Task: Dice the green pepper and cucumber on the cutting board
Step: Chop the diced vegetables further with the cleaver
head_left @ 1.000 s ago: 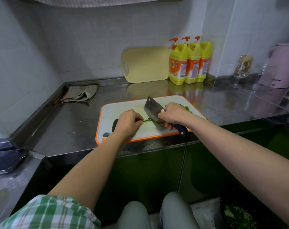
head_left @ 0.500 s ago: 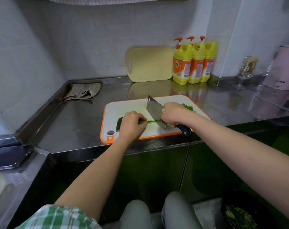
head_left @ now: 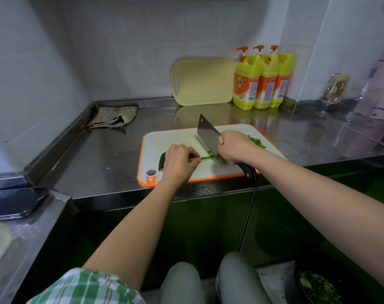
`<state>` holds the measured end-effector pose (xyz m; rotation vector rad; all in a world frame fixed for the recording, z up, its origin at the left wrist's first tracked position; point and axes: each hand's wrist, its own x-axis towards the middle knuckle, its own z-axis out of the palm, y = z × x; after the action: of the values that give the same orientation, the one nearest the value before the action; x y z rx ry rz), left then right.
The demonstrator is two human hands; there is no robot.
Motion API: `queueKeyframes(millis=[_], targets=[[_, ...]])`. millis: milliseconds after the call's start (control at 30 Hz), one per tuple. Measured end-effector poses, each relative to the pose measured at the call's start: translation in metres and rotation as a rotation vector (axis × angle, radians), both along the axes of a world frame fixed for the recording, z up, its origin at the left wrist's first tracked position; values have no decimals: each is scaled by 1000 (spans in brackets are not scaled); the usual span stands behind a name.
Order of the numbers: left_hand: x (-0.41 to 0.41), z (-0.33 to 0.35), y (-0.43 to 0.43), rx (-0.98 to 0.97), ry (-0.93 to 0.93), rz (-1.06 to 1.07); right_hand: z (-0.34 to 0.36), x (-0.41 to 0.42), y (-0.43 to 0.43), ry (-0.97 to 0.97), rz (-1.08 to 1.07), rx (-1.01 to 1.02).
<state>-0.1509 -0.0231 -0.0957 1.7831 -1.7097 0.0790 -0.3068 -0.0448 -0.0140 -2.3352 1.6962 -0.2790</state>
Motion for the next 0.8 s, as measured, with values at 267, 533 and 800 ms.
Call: queueKeyframes(millis=[267, 533, 800], targets=[[1, 0, 1, 13, -9, 1, -14, 7, -2, -14, -41, 6], [0, 1, 1, 34, -1, -5, -4, 0, -2, -34, 9, 8], [0, 1, 2, 39, 6, -6, -14, 11, 0, -11, -53, 10]])
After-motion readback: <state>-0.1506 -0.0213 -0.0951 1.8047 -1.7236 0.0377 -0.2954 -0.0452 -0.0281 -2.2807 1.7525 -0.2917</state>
